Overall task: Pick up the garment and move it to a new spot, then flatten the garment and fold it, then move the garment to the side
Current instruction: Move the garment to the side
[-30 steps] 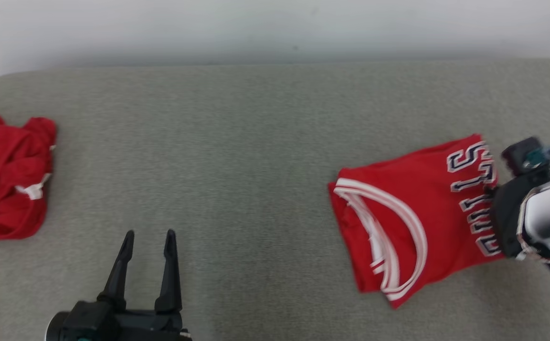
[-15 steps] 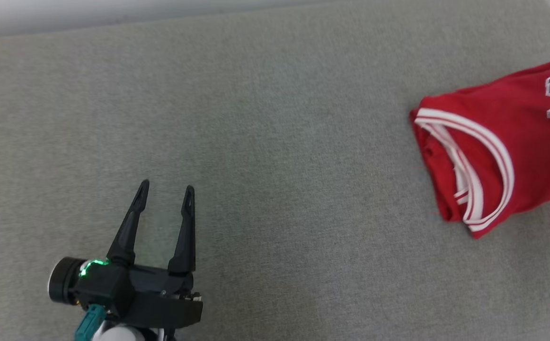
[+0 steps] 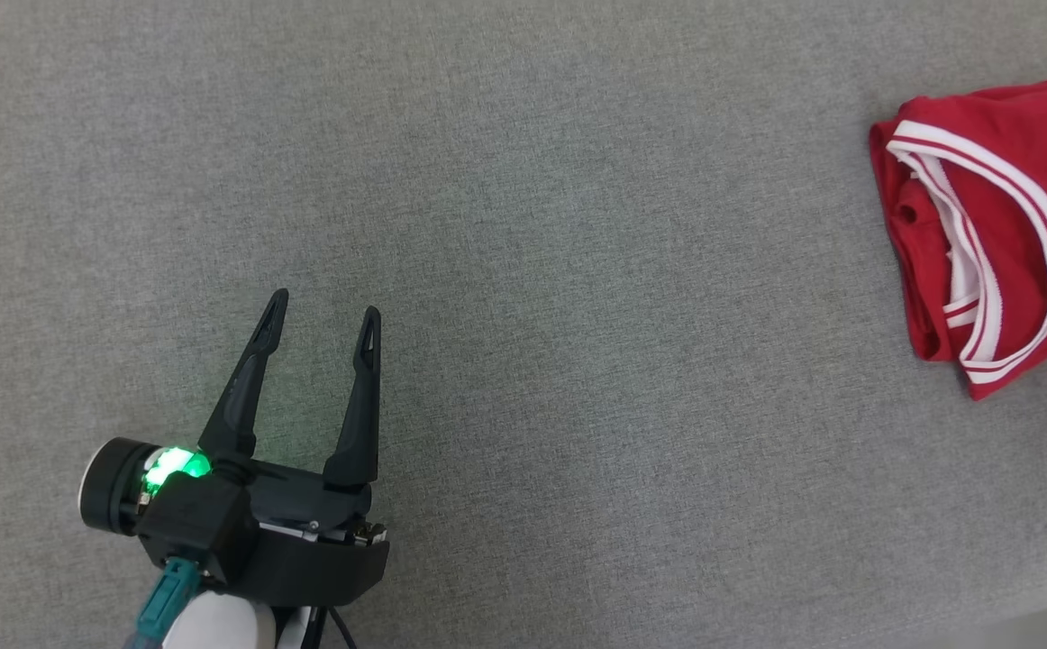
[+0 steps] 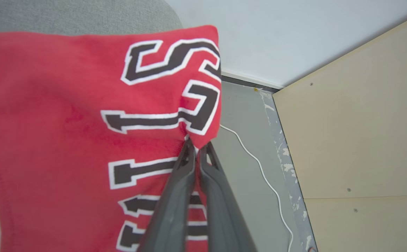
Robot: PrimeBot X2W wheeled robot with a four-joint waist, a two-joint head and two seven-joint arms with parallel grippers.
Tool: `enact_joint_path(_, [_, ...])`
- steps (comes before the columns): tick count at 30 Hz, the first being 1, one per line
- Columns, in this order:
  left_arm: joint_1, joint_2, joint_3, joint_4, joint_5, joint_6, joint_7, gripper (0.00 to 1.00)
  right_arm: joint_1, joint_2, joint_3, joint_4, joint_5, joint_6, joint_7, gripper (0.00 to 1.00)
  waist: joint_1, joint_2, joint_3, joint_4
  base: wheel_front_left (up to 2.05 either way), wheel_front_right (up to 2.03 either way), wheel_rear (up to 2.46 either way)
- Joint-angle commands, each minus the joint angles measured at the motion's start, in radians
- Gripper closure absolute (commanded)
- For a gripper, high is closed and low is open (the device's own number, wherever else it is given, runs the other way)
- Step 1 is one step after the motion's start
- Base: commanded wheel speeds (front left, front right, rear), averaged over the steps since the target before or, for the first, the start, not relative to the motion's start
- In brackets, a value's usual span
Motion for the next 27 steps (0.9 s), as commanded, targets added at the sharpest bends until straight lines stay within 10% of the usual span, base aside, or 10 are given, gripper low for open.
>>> enact_joint_path(1, [-0.007,0.006,-0.003,-0.008,0.006,-0.008,-0.003,0.0,-0.018,0.0,-0.012,0.01,-0.02,-0.003,-0.015,0.67,-0.0002,-0.0002,0.01,0.002,0.0,0.0,0.0])
enact_joint_path(3, [-0.008,0.011,-0.002,-0.014,0.009,-0.008,-0.003,0.0,-0.02,0.01,-0.025,0.022,-0.048,-0.003,-0.03,0.52,-0.0002,-0.0002,0.012,0.003,0.0,0.0,0.0])
enact_joint_path(4, [-0.007,0.013,0.0,-0.016,0.009,-0.006,-0.003,0.0,-0.021,0.015,-0.034,0.026,-0.058,-0.003,-0.041,0.0,-0.0002,-0.0002,0.012,0.003,0.0,0.0,0.0])
enact_joint_path(27, [0.159,-0.017,0.106,0.038,-0.046,0.023,-0.003,0.0,0.239,0.223,-0.08,-0.178,-0.01,-0.003,-0.305,0.0,-0.0002,-0.0002,-0.275,0.082,0.0,0.0,0.0])
